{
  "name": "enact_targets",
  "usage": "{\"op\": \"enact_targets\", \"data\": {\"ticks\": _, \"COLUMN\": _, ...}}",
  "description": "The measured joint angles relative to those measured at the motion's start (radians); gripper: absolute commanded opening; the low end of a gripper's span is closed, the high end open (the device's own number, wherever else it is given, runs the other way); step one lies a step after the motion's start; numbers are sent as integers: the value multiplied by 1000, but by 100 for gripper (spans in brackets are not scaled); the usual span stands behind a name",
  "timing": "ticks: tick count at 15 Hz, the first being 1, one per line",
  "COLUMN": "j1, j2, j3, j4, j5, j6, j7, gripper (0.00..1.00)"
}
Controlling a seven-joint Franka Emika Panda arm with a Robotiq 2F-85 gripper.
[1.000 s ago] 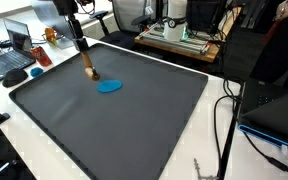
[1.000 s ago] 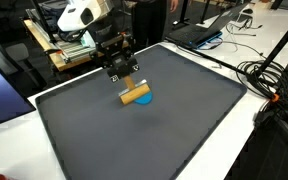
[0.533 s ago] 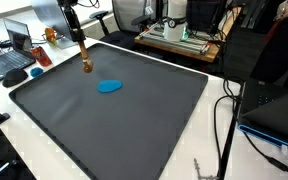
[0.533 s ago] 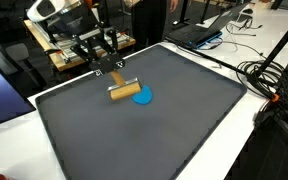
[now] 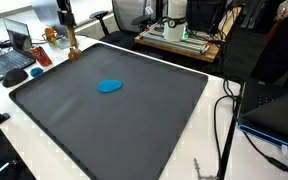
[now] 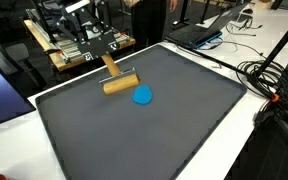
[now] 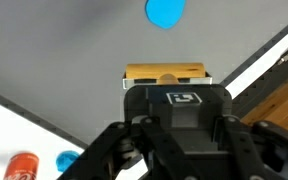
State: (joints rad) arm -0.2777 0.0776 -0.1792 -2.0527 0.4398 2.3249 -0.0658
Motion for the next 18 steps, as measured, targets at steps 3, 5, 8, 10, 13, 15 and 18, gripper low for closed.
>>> {"op": "enact_targets", "data": {"ticks": 3, "j1": 38, "j2": -65, "j3": 5, "j4": -16, "j5": -79, "j6": 4, "j7": -54, "gripper": 22}}
{"op": "enact_targets", "data": {"ticks": 5, "j1": 65, "j2": -111, "j3": 12, "j4": -28, "j5": -119, "j6": 3, "j7": -98, "gripper": 22}}
{"op": "enact_targets", "data": {"ticks": 8, "j1": 107, "j2": -185, "j3": 25, "j4": -53, "j5": -151, "j6": 1, "j7": -178, "gripper": 22}}
{"op": "enact_targets", "data": {"ticks": 10, "j1": 137, "j2": -233, "j3": 35, "j4": -69, "j5": -165, "j6": -2, "j7": -232, "gripper": 22}}
{"op": "enact_targets", "data": {"ticks": 13, "j1": 185, "j2": -294, "j3": 55, "j4": -81, "j5": -208, "j6": -36, "j7": -296, "gripper": 22}}
{"op": "enact_targets", "data": {"ticks": 15, "j1": 215, "j2": -322, "j3": 69, "j4": -83, "j5": -248, "j6": -74, "j7": -333, "gripper": 22}}
{"op": "enact_targets", "data": {"ticks": 18, "j1": 252, "j2": -347, "j3": 90, "j4": -83, "j5": -318, "j6": -120, "j7": -386, "gripper": 22}}
